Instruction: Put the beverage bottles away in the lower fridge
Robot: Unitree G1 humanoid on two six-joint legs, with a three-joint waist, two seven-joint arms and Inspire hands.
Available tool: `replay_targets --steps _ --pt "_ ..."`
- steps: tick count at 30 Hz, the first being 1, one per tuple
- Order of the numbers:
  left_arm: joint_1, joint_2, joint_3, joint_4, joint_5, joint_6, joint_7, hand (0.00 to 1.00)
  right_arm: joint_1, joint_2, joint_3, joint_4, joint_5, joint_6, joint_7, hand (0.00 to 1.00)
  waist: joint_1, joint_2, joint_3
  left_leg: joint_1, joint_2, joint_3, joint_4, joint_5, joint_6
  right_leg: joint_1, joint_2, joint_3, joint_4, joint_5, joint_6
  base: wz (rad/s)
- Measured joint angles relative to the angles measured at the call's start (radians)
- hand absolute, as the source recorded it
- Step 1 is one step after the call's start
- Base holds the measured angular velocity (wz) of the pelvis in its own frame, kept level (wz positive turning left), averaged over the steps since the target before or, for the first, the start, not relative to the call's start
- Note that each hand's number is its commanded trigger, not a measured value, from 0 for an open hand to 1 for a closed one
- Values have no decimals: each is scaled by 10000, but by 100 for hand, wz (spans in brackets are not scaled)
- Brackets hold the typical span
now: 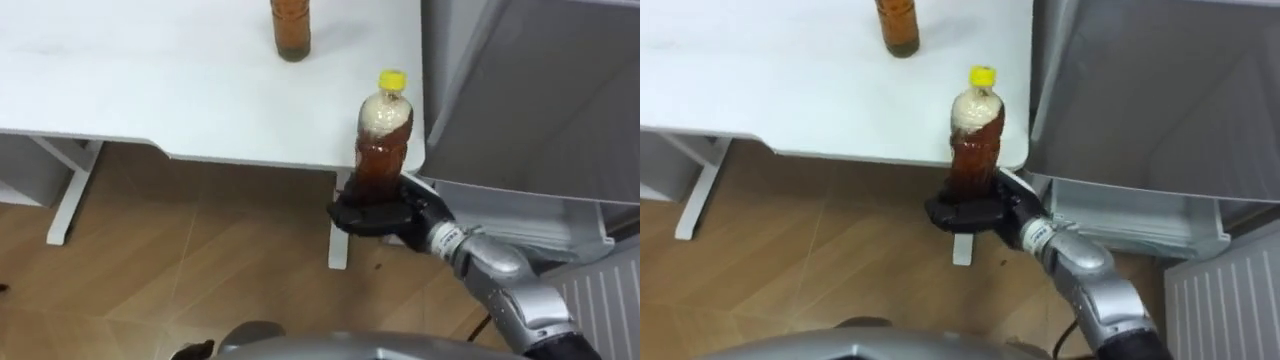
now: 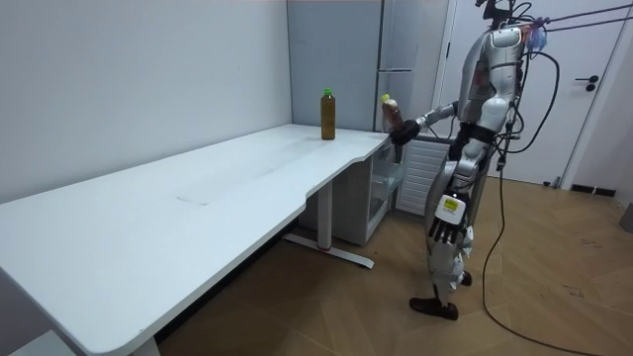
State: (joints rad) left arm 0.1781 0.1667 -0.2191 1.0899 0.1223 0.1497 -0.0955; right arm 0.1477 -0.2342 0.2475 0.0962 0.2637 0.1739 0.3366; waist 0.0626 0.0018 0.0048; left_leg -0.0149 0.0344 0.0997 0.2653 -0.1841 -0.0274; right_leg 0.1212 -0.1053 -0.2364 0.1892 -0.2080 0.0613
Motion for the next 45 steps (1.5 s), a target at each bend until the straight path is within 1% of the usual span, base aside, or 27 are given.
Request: replay_targets --steps 3,5,9,11,13,18,21,22,24,26,28,29,30,32,34,35,36,37,40,45 --pt "54 5 23 114 40 -190 -47 0 0 100 -444 -471 -307 -155 -410 100 -68 -32 2 118 15 130 -77 1 -1 18 4 137 -4 2 -4 -12" --pt "93 17 209 116 104 -268 -51 0 0 278 -764 -519 -410 -312 -743 100 -156 -91 6 111 16 141 -78 0 0 4 5 158 -19 3 -5 0" --pt "131 21 244 152 137 -285 -45 0 27 472 -813 -518 -399 -386 -1224 100 -336 -109 19 109 20 141 -70 -1 -1 4 7 157 -23 3 -5 0" --pt "107 6 376 267 139 -392 -37 0 84 482 -813 -518 -452 -511 -1560 100 -355 -77 31 104 33 142 -58 -2 -3 4 14 156 -17 6 -9 0" --pt "113 4 403 267 133 -488 -24 0 86 477 -811 -518 -682 -559 -1875 100 -357 -47 43 95 39 141 -59 -2 -3 -1 19 150 -16 11 -17 0" --pt "134 0 422 265 137 -508 -13 0 124 477 -724 -518 -905 -674 -2393 100 -384 0 30 83 36 141 -34 0 -1 5 19 162 -52 10 -17 0" --pt "177 -9 700 261 131 -591 -29 0 226 478 -725 -518 -1056 -847 -2593 100 -433 6 28 59 32 141 12 -5 4 26 18 170 -80 10 -16 0" --pt "189 -8 843 260 129 -653 -49 0 297 479 -726 -518 -1088 -957 -2709 100 -443 14 23 58 31 141 16 -5 4 28 17 171 -81 10 -16 0" --pt "256 -15 1019 268 136 -726 -52 0 327 466 -731 -518 -1148 -1041 -2832 100 -549 26 15 63 29 140 16 -5 4 35 14 167 -77 9 -14 0" --pt "349 -14 1038 279 136 -748 -52 0 453 438 -732 -515 -1189 -1302 -3087 100 -642 53 16 78 22 141 6 -4 5 49 10 169 -83 7 -11 0" --pt "464 -14 1072 286 137 -750 -45 0 607 419 -751 -515 -1190 -1428 -3380 100 -706 54 11 105 18 141 -8 -3 6 86 10 169 -115 7 -11 0" --pt "533 -15 1075 284 136 -751 -39 0 659 419 -779 -512 -1167 -1449 -3602 100 -847 62 5 105 18 140 -17 -2 6 103 13 168 -179 8 -11 0" --pt "541 -15 1074 284 137 -749 -40 0 702 415 -812 -509 -1127 -1479 -3709 100 -904 68 2 106 16 140 -29 -2 6 103 14 170 -182 8 -10 0" --pt "598 -9 1079 290 139 -733 -37 0 894 390 -1103 -415 -779 -1590 -4147 100 -1039 84 -23 147 9 153 -88 4 7 107 16 209 -171 9 -8 -2" --pt "668 -10 1092 292 139 -729 -29 0 909 387 -1320 -120 -595 -1666 -4477 100 -1102 74 -19 278 15 244 -174 7 4 148 19 318 -170 9 -8 -13" --pt "683 -10 1092 279 143 -729 -28 0 934 396 -1461 109 -526 -1767 -4700 100 -1099 76 -36 341 20 311 -225 7 3 164 19 367 -189 9 -8 -17" --pt "727 -10 1101 276 143 -731 -25 0 954 406 -1538 197 -456 -1777 -4834 100 -1098 65 -29 384 20 342 -262 7 3 181 16 381 -200 9 -7 -13" --pt "759 -9 1128 259 145 -740 -19 0 1038 409 -1633 326 -195 -1779 -5123 100 -1101 9 1 453 19 378 -285 5 0 221 14 407 -208 7 -5 -8" --pt "704 -10 1182 241 155 -805 -19 0 1103 426 -1916 605 313 -1779 -5761 100 -1126 24 -1 468 20 403 -316 3 -2 202 14 429 -207 6 -2 -3" --pt "777 -10 1203 245 272 -870 -22 0 1105 453 -2274 676 327 -1790 -6734 100 -1079 37 -4 611 20 486 -444 8 -10 252 14 492 -209 1 5 -5"
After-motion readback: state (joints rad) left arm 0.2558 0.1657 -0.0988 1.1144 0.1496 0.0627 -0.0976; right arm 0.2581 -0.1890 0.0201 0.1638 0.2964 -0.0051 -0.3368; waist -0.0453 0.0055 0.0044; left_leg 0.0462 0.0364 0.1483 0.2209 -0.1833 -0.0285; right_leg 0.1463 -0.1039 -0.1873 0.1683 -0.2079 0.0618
